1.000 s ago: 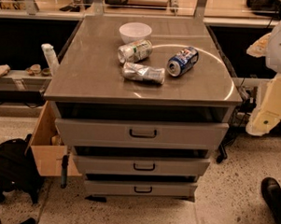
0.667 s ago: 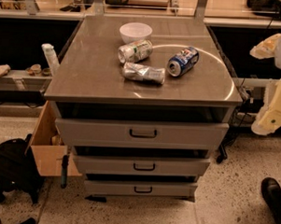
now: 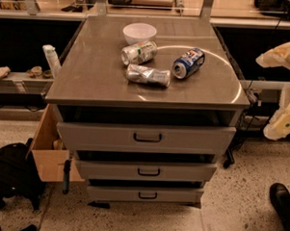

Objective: Open middle drawer

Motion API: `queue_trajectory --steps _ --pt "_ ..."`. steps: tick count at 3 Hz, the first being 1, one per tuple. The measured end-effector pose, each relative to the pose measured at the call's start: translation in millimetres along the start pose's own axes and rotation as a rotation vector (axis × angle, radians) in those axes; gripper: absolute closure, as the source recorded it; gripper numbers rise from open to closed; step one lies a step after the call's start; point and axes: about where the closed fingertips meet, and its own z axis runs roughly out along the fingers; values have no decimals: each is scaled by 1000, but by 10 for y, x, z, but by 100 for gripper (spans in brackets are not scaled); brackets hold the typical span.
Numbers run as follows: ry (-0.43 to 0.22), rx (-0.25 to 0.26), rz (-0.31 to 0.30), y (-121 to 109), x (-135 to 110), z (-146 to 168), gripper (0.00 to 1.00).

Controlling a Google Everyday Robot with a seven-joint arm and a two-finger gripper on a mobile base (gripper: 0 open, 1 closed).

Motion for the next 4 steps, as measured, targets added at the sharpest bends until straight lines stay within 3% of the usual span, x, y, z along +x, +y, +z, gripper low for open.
queue_trajectory --steps 1,2,4 --pt "0 2 -11 -4 -33 7 0" --pt "17 -17 12 42 112 181 0" --pt "79 -1 94 131 601 482 0"
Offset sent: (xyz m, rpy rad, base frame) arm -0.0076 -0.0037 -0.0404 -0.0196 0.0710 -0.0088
